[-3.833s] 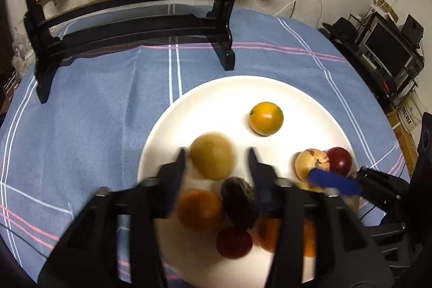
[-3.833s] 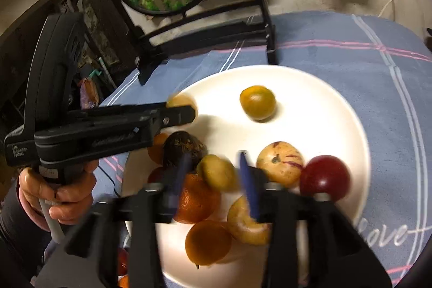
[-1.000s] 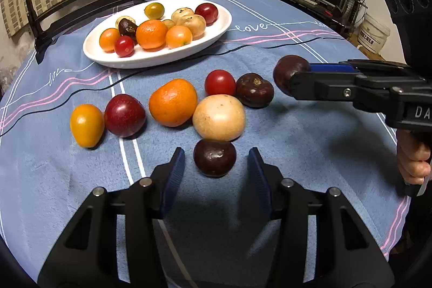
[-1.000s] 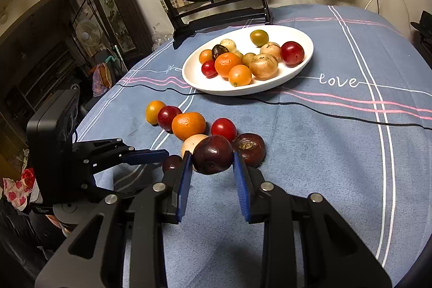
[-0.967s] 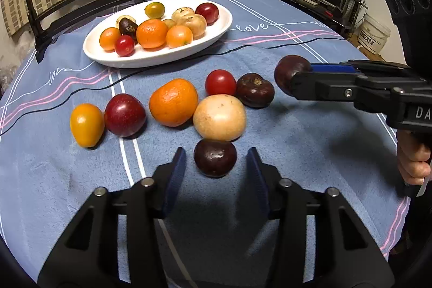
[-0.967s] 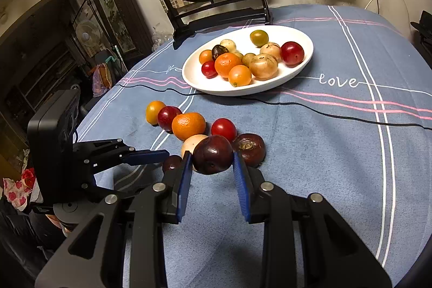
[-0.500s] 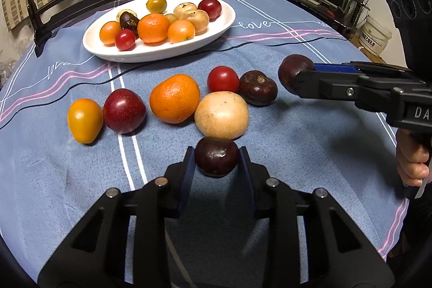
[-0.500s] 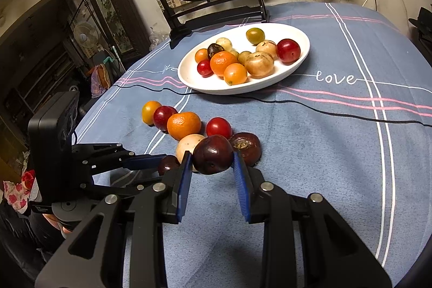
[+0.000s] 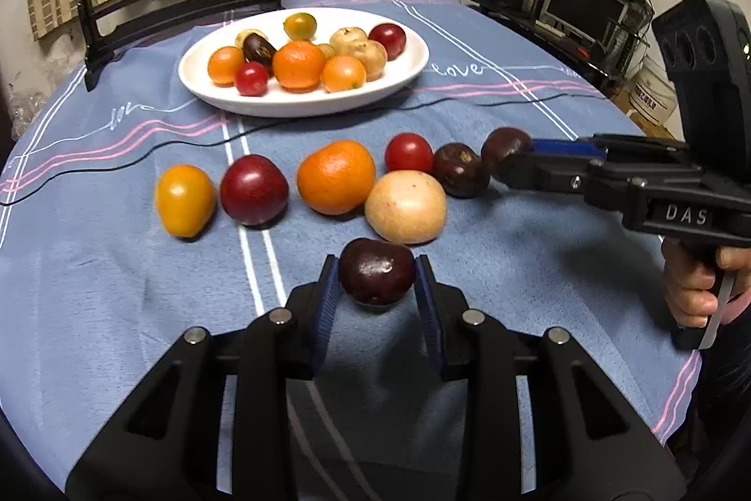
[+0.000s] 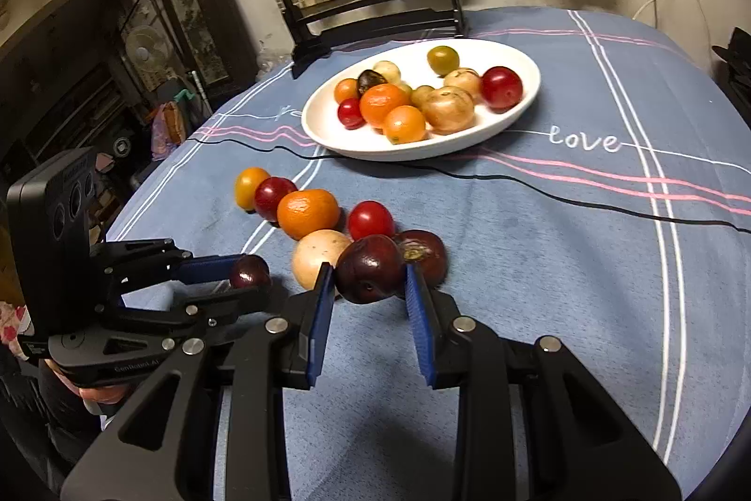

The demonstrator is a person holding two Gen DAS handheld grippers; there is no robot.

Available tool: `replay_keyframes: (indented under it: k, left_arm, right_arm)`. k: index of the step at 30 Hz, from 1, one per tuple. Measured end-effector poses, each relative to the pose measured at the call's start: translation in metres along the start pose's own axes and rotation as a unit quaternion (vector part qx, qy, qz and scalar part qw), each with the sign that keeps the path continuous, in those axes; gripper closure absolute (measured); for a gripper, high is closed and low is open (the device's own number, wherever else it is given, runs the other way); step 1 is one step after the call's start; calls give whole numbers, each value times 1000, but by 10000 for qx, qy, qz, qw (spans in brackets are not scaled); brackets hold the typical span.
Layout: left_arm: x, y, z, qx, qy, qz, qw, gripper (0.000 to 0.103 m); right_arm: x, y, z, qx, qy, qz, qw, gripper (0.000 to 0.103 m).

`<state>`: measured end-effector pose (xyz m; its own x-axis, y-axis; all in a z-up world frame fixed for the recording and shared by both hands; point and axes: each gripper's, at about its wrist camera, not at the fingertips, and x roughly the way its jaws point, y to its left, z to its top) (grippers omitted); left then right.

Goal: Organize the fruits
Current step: 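Grasp the dark red plum with the left tool while the right tool holds its plum, then carry both plums onto the white plate and open both tools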

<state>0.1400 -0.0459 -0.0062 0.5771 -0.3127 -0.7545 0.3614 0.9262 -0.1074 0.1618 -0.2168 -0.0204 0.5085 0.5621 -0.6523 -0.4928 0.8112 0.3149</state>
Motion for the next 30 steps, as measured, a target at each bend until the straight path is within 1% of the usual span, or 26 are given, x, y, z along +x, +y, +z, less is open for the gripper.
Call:
replay_keyframes:
  k: [3, 5, 8, 12, 14, 17, 19, 21, 23, 25, 29, 30]
  left_arm:
    - [-7, 2, 5, 26, -74, 16, 10000, 70]
    - [-12, 4, 11, 67, -132, 61, 9999, 70]
    - [-22, 9, 27, 131, -269, 183, 9994, 70]
    - [-27, 15, 48, 227, -369, 397, 9983, 70]
    - [-29, 20, 60, 213, -417, 401, 9981, 70]
    - [-28, 34, 86, 25, -518, 289, 9982, 70]
    - [-20, 47, 109, -163, -532, 242, 9982, 70]
    - [-8, 59, 131, -337, -515, 193, 9979, 70]
    - [5, 67, 147, -406, -544, 244, 9974, 70]
    - [23, 74, 161, -382, -563, 383, 9969, 70]
    - [60, 89, 181, -503, -433, 473, 9967, 70]
    - [66, 90, 184, -545, -406, 448, 9967, 70]
  right_arm:
    - [1, 2, 5, 69, 10, 318, 9995, 72]
    - [0, 6, 11, 65, -24, 423, 9991, 72]
    - [0, 11, 23, 41, -125, 436, 9990, 72]
    - [1, 12, 48, 99, -268, 477, 9985, 72]
    - [0, 11, 58, 152, -375, 462, 9981, 72]
    - [1, 3, 79, 270, -635, 406, 9968, 72]
    - [5, -4, 95, 383, -784, 350, 9956, 72]
    - [16, -14, 110, 506, -795, 376, 9948, 72]
    - [31, -22, 122, 566, -706, 393, 9951, 72]
    - [51, -32, 137, 638, -562, 300, 9959, 72]
    - [77, -41, 152, 606, -424, 77, 9972, 72]
    - [83, -43, 155, 575, -396, 21, 9976, 72]
